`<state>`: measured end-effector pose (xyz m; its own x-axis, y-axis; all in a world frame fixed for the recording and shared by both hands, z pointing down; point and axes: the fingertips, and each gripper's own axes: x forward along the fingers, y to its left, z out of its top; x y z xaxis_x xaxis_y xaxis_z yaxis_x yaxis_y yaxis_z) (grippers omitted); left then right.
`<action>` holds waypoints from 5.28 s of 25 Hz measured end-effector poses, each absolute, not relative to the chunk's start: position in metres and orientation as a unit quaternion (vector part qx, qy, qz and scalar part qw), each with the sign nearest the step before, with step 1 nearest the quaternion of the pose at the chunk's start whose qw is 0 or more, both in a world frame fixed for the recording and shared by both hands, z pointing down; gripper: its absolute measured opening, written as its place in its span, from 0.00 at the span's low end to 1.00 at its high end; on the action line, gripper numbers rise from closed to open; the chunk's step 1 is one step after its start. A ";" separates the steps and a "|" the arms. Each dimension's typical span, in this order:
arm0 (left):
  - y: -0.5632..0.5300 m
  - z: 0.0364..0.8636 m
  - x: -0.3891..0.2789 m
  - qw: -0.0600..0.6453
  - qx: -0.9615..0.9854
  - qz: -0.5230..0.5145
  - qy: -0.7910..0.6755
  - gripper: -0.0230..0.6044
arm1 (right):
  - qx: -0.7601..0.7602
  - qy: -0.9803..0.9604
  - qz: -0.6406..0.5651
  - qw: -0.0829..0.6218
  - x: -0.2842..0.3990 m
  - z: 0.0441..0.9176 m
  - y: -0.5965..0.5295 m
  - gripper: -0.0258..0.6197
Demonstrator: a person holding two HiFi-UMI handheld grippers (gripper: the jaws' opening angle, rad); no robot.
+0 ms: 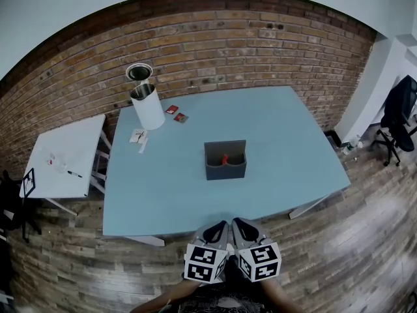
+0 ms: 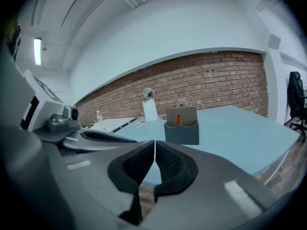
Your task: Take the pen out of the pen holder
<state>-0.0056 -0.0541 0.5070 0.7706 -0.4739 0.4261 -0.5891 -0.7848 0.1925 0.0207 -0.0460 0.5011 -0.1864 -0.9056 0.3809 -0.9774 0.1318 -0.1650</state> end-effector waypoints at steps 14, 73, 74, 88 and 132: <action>-0.129 0.515 0.019 0.164 0.917 0.184 -0.315 0.03 | 0.617 -0.757 0.196 0.089 0.053 0.507 -0.120 0.05; -0.241 0.533 0.021 0.178 0.884 0.190 -0.389 0.03 | 0.586 -0.791 0.152 0.090 0.077 0.515 -0.269 0.14; -0.240 0.532 0.022 0.177 0.884 0.189 -0.389 0.03 | 0.587 -0.791 0.149 0.088 0.077 0.511 -0.269 0.14; -0.231 0.525 0.021 0.170 0.890 0.183 -0.381 0.03 | 0.602 -0.786 0.124 0.063 0.079 0.483 -0.260 0.14; -0.171 0.495 0.007 0.153 0.901 0.141 -0.380 0.03 | 0.600 -0.788 0.111 0.082 0.054 0.472 -0.167 0.14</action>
<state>0.0074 -0.1707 0.4950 0.6709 -0.6419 0.3713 -0.7286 -0.6639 0.1686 0.0539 -0.1672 0.4724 -0.2661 -0.9277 0.2619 -0.9639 0.2547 -0.0771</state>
